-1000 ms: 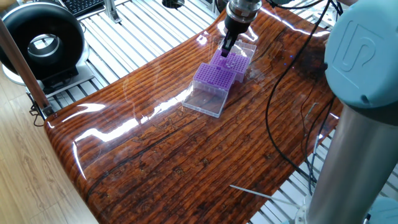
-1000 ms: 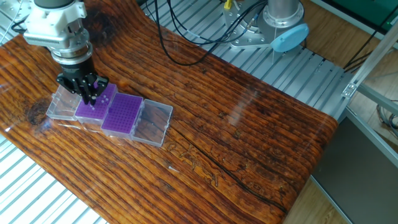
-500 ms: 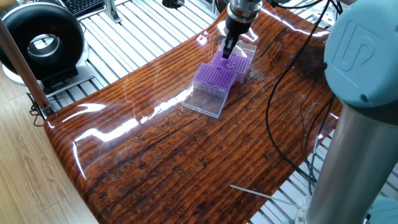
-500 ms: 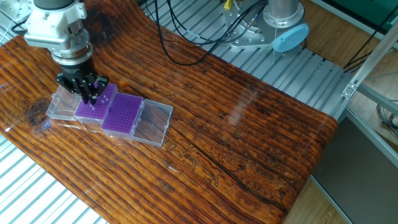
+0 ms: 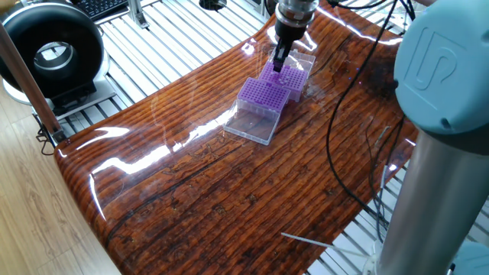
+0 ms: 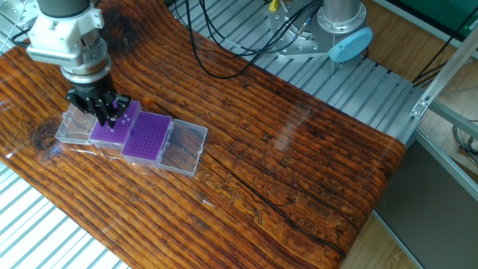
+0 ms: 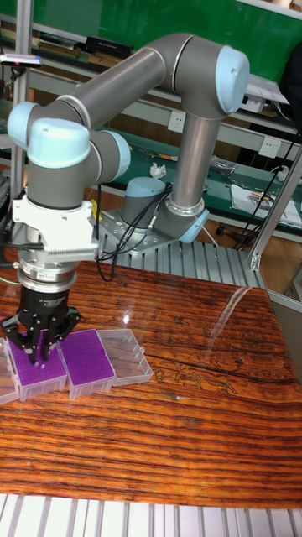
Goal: Transfer all small pipette tips from one holder to another
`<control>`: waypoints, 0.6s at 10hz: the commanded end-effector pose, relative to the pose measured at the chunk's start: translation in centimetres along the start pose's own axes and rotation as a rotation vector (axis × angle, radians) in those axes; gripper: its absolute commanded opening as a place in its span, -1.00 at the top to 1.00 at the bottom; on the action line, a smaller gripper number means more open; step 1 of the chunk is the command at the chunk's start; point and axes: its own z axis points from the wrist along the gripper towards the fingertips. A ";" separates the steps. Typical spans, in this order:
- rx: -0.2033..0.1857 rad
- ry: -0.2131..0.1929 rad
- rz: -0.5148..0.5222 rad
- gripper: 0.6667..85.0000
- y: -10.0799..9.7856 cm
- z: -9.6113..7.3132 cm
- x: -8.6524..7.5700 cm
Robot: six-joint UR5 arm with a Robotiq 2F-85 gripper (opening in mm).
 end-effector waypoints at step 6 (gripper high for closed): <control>-0.028 0.003 0.131 0.49 6.3 -1.1 -6.1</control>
